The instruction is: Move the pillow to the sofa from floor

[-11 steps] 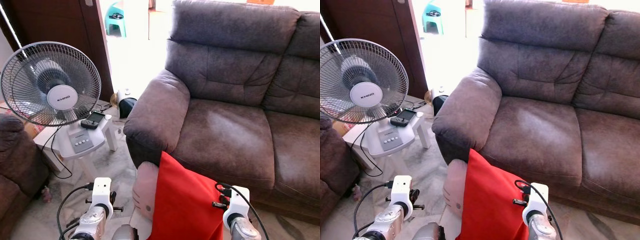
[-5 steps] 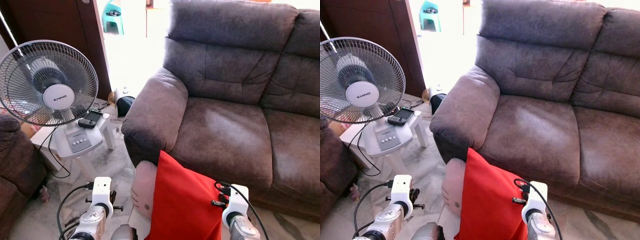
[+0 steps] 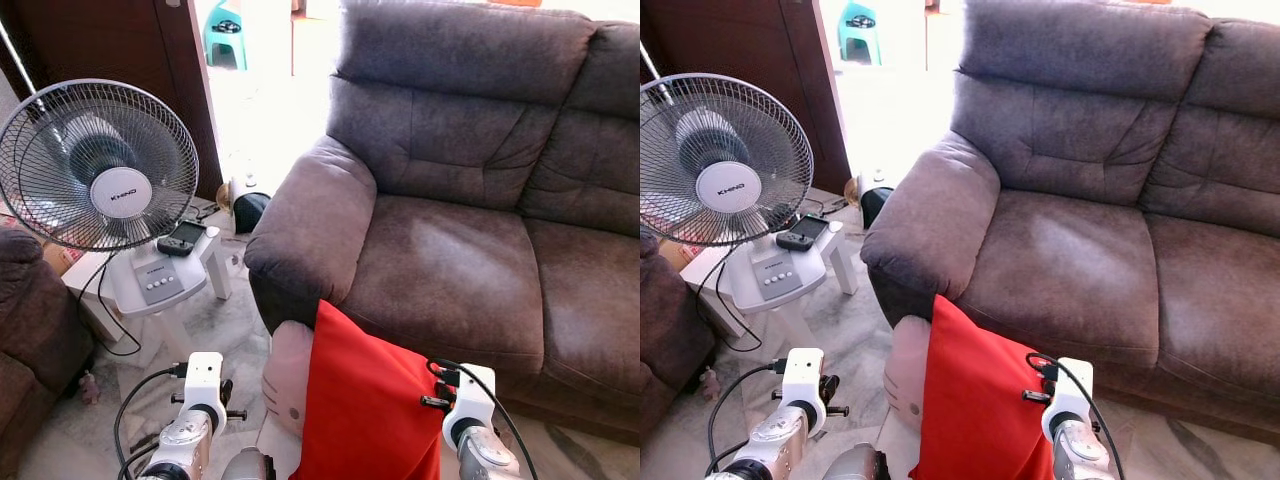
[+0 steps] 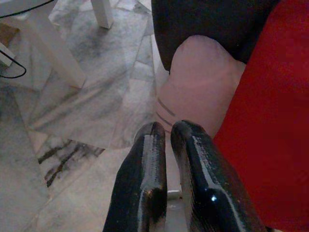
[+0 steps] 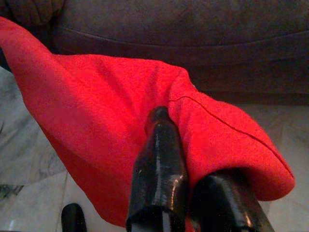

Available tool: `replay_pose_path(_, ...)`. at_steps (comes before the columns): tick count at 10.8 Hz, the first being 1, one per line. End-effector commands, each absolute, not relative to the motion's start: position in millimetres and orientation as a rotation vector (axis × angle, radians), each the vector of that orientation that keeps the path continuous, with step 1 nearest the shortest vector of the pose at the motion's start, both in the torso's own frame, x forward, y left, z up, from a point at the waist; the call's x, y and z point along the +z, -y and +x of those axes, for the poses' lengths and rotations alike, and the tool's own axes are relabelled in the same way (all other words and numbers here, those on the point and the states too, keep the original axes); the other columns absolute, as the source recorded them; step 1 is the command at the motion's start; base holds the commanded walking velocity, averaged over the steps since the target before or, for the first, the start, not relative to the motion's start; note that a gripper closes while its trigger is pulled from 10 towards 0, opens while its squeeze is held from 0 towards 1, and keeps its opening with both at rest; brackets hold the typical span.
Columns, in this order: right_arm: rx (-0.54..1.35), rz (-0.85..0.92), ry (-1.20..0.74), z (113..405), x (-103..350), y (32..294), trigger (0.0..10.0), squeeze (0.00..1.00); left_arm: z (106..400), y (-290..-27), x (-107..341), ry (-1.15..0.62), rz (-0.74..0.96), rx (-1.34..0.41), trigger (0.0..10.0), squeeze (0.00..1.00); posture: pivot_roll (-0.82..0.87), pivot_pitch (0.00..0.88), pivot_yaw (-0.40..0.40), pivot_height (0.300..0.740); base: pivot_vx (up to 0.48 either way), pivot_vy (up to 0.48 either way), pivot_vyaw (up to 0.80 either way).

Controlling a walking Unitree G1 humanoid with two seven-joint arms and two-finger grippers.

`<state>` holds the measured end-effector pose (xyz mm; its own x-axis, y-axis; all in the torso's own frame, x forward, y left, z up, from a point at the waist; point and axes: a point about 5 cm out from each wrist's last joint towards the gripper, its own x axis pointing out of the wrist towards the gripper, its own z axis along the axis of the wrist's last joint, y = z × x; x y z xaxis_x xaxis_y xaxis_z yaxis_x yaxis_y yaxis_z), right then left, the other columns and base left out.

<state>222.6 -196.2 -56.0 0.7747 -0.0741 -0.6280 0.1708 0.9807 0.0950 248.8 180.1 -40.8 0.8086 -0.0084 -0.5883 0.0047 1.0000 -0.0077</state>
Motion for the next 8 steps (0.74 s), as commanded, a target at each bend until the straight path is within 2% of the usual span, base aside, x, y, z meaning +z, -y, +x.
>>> replay_pose_path(1,-0.127,0.143,-0.644,228.1,-52.0,195.5,10.0,0.0,253.2,-181.0,-36.7,-0.602,-0.001,-0.006,10.0,0.0,0.08,0.037,-0.042,0.693,0.0,0.0,0.0)
replay_pose_path(8,-0.192,0.154,-0.731,202.3,-67.7,200.3,10.0,0.0,247.7,-180.2,-42.0,-0.653,0.0,-0.058,10.0,0.0,0.09,0.043,-0.021,0.693,0.0,0.0,0.0)
